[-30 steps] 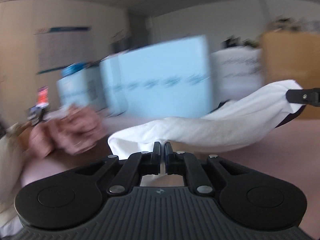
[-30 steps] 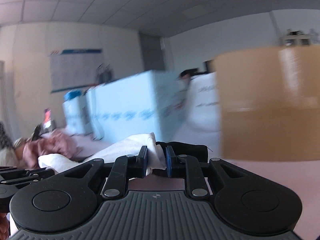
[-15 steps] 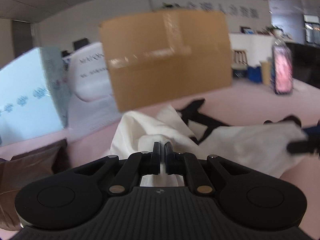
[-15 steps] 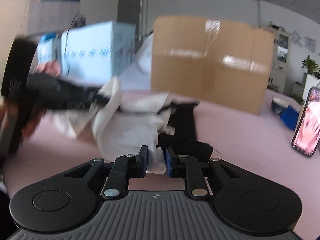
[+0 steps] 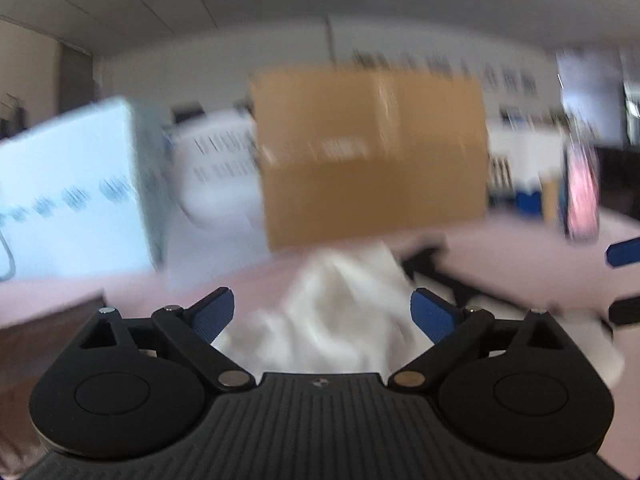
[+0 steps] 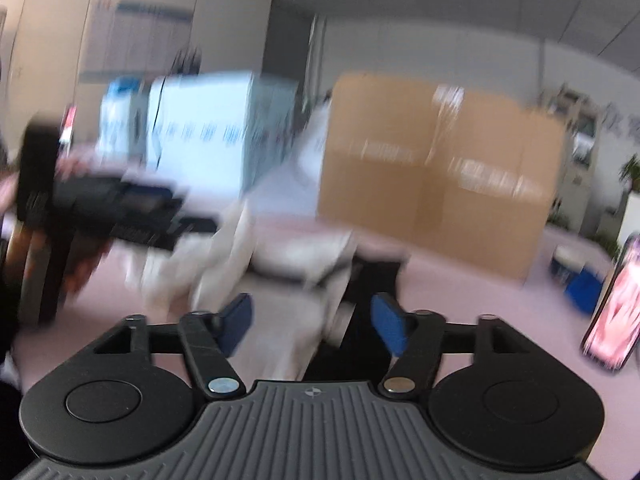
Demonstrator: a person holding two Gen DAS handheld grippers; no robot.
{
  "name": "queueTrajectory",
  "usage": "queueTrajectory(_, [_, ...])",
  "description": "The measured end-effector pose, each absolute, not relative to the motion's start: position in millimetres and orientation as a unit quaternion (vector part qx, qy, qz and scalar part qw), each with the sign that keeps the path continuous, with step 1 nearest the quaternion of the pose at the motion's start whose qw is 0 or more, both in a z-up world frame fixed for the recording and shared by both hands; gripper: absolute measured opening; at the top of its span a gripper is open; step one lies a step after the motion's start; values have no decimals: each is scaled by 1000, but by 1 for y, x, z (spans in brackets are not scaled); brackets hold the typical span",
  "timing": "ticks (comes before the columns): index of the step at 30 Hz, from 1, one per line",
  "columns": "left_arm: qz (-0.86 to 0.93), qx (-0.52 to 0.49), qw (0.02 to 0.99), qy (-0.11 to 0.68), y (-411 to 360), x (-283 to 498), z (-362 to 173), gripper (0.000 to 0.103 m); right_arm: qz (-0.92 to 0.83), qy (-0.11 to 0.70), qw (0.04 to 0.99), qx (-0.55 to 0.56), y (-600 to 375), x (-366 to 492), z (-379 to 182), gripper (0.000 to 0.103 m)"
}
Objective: Fold clothes
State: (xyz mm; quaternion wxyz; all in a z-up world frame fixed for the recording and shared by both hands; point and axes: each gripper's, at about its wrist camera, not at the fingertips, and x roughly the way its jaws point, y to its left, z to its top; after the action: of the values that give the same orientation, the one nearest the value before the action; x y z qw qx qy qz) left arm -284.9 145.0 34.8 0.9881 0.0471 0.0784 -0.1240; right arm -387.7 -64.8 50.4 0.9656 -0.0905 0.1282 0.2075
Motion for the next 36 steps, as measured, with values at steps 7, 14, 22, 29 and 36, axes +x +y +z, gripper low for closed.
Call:
queueTrajectory(7, [-74,95,980,161,141,-260,14,96,159,170,965,-119,-26,-261,23,63])
queueTrajectory(14, [-65,64,964,252,152,-234,1,96,130,341,931,-2,-52,-156,-12,78])
queueTrajectory(22, [-70,30,957,280,156,-221,-11,103,165,334,927,-44,-51,-150,-17,68])
queueTrajectory(29, [-62,5,951,302,155,-207,-11,103,209,317,924,-41,-49,-160,-15,8])
queueTrajectory(36, [-72,135,947,284,94,-210,-6,10,132,304,943,20,-62,-167,-8,7])
